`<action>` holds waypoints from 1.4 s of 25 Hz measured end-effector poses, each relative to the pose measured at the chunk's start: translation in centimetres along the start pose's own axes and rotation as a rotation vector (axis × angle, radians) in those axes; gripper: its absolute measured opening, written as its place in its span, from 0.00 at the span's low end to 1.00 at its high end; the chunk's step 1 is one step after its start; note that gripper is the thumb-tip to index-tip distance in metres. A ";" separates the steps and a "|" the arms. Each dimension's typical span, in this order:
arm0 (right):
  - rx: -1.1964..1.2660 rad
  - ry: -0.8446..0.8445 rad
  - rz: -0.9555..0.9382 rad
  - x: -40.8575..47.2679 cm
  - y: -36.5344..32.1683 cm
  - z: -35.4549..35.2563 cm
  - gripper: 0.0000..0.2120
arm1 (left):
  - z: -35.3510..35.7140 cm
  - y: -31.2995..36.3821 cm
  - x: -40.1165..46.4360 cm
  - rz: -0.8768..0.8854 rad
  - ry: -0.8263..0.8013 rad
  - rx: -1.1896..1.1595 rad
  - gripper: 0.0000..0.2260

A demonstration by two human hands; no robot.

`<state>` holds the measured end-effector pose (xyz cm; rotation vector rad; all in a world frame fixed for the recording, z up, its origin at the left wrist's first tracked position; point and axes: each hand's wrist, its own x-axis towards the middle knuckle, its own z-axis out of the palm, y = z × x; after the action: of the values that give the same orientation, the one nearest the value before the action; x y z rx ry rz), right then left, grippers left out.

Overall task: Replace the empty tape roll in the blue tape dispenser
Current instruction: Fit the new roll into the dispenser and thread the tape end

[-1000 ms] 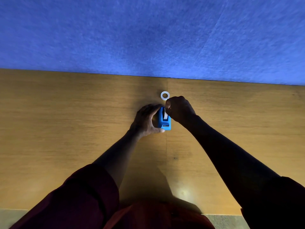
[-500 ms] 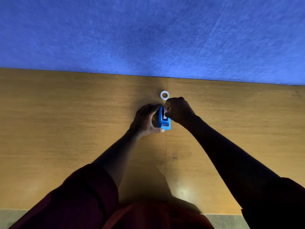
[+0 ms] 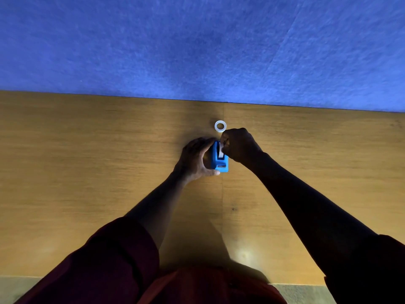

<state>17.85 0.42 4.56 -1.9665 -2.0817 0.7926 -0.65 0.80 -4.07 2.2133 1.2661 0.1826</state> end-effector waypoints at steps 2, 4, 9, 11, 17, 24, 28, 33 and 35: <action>-0.002 -0.003 0.007 -0.1 0.0 0.1 0.08 | 0.1 -0.1 0.0 -0.002 0.001 -0.003 0.51; 0.005 0.003 0.020 -0.2 0.0 0.3 0.08 | 0.2 -0.1 0.0 0.001 0.011 0.000 0.51; -0.008 -0.030 0.024 -0.1 -0.1 0.0 0.06 | 0.2 0.0 -0.1 0.004 0.019 -0.004 0.51; -0.049 -0.023 -0.020 0.0 -0.1 -0.3 0.06 | 0.0 0.0 -0.1 0.006 0.015 -0.010 0.50; -0.018 0.021 0.035 0.2 -0.2 0.1 0.05 | -0.2 0.2 -0.3 0.013 0.015 -0.010 0.50; 0.042 0.014 0.045 -0.6 0.1 0.7 0.09 | -0.1 0.2 -0.3 -0.003 0.004 -0.016 0.50; 0.001 0.006 0.019 -0.2 0.3 0.5 0.07 | -0.1 0.3 -0.4 -0.011 -0.003 -0.019 0.51; 0.006 -0.022 0.031 -0.1 0.2 0.4 0.07 | -0.1 0.3 -0.4 -0.020 -0.006 -0.028 0.51; 0.031 -0.031 0.043 -0.1 0.3 0.3 0.08 | 0.0 0.2 -0.4 -0.014 -0.001 -0.033 0.50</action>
<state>17.94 0.27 4.20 -2.0013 -2.0379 0.8640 -0.71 0.37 -3.86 2.1761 1.2683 0.1954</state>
